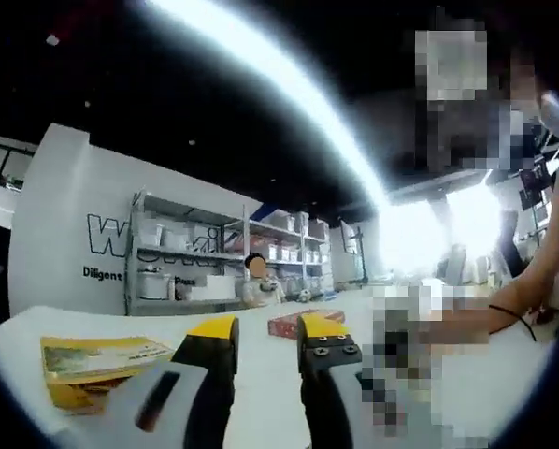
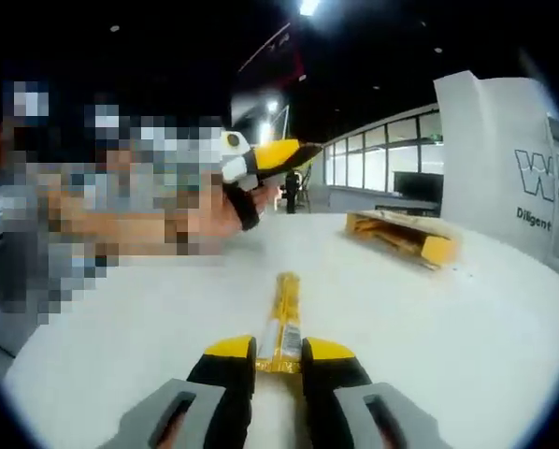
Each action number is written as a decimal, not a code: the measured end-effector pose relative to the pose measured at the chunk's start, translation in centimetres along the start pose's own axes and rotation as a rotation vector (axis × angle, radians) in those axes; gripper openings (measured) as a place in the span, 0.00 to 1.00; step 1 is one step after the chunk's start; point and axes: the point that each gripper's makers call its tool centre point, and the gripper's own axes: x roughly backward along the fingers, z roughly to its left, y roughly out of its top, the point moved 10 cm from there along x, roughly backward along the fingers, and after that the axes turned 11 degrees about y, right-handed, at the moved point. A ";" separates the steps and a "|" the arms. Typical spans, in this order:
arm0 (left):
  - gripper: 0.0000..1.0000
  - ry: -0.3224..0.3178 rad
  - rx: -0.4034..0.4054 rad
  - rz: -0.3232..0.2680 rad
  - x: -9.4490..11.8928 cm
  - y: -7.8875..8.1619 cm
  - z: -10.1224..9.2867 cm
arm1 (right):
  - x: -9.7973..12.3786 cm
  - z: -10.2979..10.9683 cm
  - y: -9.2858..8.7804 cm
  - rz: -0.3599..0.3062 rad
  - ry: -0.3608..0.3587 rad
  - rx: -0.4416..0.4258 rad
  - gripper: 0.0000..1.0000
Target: Tear open the coffee pouch, take out the coffee, and pour the coffee from the pouch into the cup
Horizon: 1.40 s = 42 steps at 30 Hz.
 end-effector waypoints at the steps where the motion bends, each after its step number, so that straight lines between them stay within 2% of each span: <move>1: 0.26 0.000 0.003 0.007 -0.1 -0.2 0.1 | 0.1 -0.2 0.1 -0.016 -0.001 0.009 0.26; 2: 0.26 0.000 -0.027 0.037 -0.1 -0.4 0.2 | 0.2 -0.3 0.2 -0.023 -0.007 0.013 0.29; 4: 0.26 0.018 -0.107 0.047 0.1 -0.7 0.5 | 0.4 -0.7 0.2 -0.034 -0.019 0.010 0.30; 7: 0.25 0.038 -0.049 0.060 0.3 -1.1 0.9 | 0.5 -1.1 0.4 -0.045 -0.054 0.006 0.30; 10: 0.25 0.036 -0.040 0.059 0.1 -1.1 1.2 | 0.1 -1.4 0.5 -0.039 -0.077 0.024 0.30; 17: 0.25 -0.025 -0.019 0.047 -0.2 -1.3 0.4 | -0.4 -1.8 1.2 -0.088 -0.070 0.052 0.30; 21: 0.24 -0.028 -0.014 0.060 -0.1 -1.6 0.1 | -0.8 -2.2 1.4 -0.105 -0.074 0.091 0.30; 26: 0.24 -0.029 0.010 0.057 0.0 -1.7 -0.1 | -0.7 -3.4 2.3 -0.196 -0.028 0.094 0.31; 28: 0.24 -0.028 0.009 0.057 0.0 -1.6 -0.3 | -1.0 -3.9 2.5 -0.204 -0.014 0.102 0.31; 34: 0.24 -0.019 0.019 0.051 0.0 -1.5 -0.1 | -2.3 -4.5 2.5 -0.148 0.102 0.075 0.33; 37: 0.24 -0.013 0.022 0.048 -0.2 -1.5 0.2 | -2.7 -5.2 2.6 -0.134 0.125 0.054 0.35; 40: 0.24 -0.007 0.026 0.052 -0.3 -1.6 0.5 | -3.0 -4.6 2.5 -0.109 0.126 0.042 0.36; 41: 0.24 -0.005 0.028 0.051 -0.3 -1.5 0.5 | -3.2 -4.5 2.4 -0.079 0.106 0.043 0.37; 42: 0.23 -0.004 0.030 0.046 -0.3 -1.5 0.6 | -3.5 -4.2 2.4 -0.045 0.121 0.056 0.36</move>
